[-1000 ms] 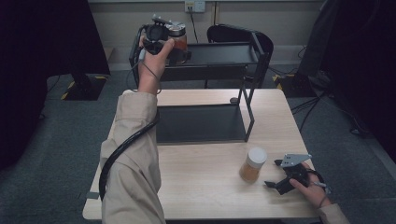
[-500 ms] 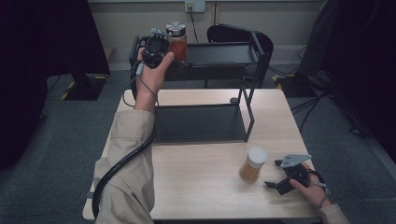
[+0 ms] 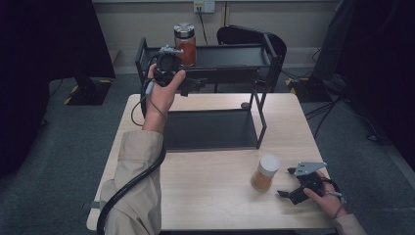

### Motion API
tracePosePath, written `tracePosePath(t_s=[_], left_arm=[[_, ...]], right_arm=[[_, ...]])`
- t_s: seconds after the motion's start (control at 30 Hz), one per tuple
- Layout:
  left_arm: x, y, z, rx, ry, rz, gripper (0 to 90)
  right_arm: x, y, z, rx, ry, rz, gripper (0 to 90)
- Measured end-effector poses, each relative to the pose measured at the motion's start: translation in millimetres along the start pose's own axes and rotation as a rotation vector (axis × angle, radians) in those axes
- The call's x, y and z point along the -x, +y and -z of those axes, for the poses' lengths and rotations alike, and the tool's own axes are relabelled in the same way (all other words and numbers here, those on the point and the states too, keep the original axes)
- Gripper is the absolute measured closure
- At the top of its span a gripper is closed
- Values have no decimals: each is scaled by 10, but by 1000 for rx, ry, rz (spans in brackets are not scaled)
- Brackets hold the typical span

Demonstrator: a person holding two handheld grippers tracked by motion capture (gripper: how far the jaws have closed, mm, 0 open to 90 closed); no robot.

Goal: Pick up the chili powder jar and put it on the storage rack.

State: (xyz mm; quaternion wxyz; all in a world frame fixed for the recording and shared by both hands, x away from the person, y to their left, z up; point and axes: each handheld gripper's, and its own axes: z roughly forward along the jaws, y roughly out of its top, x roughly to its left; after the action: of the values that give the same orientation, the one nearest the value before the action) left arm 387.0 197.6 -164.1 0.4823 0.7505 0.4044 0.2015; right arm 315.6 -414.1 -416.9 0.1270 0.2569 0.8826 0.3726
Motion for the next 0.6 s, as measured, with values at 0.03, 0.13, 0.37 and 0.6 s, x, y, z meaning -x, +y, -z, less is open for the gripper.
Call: tracePosePath(t_s=[0.03,0.13,0.37,0.6], left_arm=[[1,-22,-7,-1,-1,0,13],[-2,-94,-36,-4,-5,3,13],[-32,-242,-111,-14,-17,2,13],[-69,-398,-165,-24,-29,5,13]], right_arm=[[0,0,0,0,0,0,0],[0,-1,0,0,0,0,0],[-1,-1,0,0,0,0,0],[-1,-1,0,0,0,0,0]])
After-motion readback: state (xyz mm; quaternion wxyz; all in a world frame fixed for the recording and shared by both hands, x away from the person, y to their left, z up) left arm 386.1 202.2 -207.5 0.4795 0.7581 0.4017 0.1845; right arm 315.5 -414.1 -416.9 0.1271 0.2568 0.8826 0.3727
